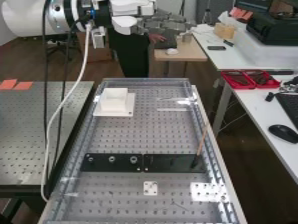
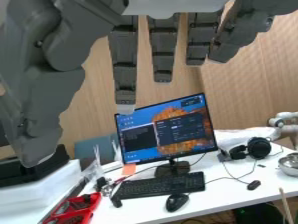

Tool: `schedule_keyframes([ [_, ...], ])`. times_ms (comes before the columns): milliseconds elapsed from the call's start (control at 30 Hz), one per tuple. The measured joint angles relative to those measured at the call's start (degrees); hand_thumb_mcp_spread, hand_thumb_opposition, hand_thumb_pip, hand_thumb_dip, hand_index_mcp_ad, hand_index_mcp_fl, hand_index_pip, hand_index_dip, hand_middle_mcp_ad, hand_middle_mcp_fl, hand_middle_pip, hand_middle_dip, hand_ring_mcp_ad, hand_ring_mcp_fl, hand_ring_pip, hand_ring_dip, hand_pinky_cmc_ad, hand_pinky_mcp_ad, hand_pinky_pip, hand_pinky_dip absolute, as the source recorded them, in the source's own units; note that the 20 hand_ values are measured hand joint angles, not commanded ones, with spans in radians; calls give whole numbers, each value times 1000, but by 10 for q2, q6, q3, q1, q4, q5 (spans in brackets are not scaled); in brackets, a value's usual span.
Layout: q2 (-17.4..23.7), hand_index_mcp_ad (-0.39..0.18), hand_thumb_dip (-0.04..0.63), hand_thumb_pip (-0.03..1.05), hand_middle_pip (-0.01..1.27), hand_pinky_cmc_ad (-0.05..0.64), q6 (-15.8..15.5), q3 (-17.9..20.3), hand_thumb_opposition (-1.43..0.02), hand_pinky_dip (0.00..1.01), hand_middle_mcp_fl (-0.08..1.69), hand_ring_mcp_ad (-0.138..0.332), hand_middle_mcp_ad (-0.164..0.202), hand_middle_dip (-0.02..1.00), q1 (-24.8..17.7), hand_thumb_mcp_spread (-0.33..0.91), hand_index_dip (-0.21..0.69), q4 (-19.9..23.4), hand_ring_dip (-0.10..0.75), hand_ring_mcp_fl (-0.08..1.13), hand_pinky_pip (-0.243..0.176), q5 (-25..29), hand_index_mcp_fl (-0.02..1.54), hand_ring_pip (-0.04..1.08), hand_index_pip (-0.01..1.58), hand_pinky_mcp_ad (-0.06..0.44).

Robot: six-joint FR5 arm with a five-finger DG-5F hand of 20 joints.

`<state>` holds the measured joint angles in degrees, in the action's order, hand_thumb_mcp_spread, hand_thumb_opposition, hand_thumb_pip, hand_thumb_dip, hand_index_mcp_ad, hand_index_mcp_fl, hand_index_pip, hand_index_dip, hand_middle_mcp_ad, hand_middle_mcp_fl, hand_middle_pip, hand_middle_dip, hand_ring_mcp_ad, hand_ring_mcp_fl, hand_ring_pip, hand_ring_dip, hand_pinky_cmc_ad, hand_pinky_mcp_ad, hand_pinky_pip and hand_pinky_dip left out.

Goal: Grab the drill bit and place it in the clear container

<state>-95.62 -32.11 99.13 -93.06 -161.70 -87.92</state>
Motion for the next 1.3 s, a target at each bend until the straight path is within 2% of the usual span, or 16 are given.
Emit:
schedule_keyframes([
  [1100, 4, -98, 161, 265, 120, 279, -4, -2, -747, 187, 164, 164, 91, 265, -3, 387, 661, -5, 59, 44, -94, -4, 585, 96, 37, 131],
  [1200, 5, -98, 161, 265, 120, 279, -4, -2, -747, 187, 164, 164, 91, 265, -3, 387, 661, -5, 59, 44, -94, -4, 585, 96, 37, 152],
  [1300, 5, -98, 159, 265, 120, 279, -4, -2, -747, 187, 164, 164, 91, 265, -3, 387, 661, -5, 59, 47, -94, -4, 585, 96, 37, 152],
])
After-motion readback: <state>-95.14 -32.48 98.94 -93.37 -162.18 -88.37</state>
